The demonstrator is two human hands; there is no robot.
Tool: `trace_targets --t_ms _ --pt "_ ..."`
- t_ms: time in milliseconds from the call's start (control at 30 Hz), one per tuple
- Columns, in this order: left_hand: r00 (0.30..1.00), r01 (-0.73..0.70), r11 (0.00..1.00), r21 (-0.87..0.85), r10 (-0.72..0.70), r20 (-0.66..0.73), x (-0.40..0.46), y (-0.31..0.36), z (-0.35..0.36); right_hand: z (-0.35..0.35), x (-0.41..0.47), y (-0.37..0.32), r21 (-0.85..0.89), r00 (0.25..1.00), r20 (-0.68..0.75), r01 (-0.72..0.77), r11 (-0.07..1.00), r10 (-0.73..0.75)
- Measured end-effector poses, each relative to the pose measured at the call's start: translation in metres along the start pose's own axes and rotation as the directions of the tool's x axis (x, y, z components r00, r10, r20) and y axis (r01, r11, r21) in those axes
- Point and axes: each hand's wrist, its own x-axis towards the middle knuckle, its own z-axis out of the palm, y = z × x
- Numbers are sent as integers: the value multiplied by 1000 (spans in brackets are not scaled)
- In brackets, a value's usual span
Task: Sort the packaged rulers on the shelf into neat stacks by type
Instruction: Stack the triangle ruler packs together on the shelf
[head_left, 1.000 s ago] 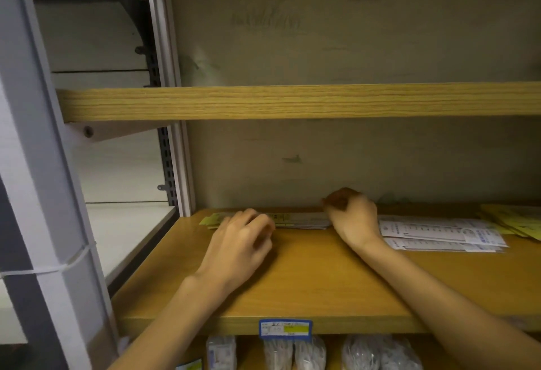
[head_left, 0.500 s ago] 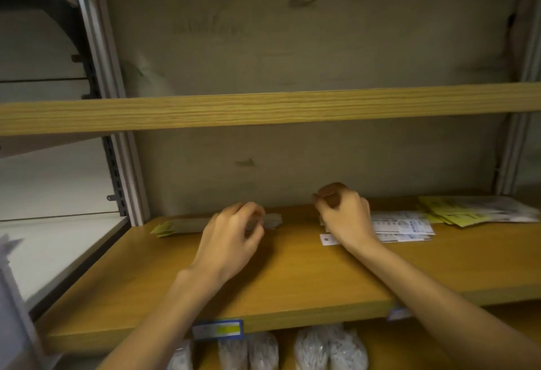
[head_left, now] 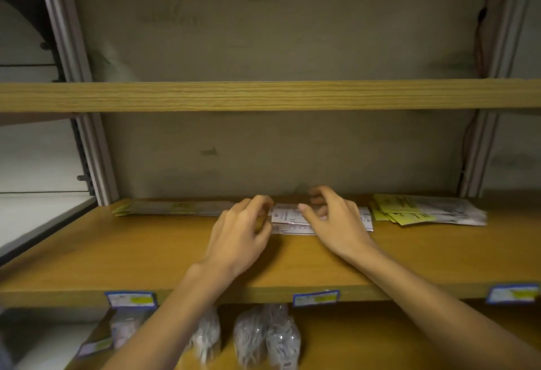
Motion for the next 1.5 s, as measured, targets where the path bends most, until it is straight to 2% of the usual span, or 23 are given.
trace_targets --t_ms 233,400,833,1200,1333,1500 --pt "988 109 991 74 -117 104 6 20 -2 -20 -7 3 -31 989 122 -85 996 88" --pt "975 115 988 102 -132 180 10 25 3 -30 -11 1 -33 979 147 -138 990 141" --pt "968 21 997 78 -40 246 29 76 51 -83 -26 59 -47 963 17 -267 963 268" --pt "965 59 994 97 -82 248 60 156 112 -167 -2 160 -29 966 -132 -228 973 222" --pt "969 59 995 81 -76 234 62 179 136 -183 0 198 7 946 -232 -230 973 225" --pt "963 72 989 128 -102 249 73 205 156 -196 3 222 81 915 -290 -269 960 280"
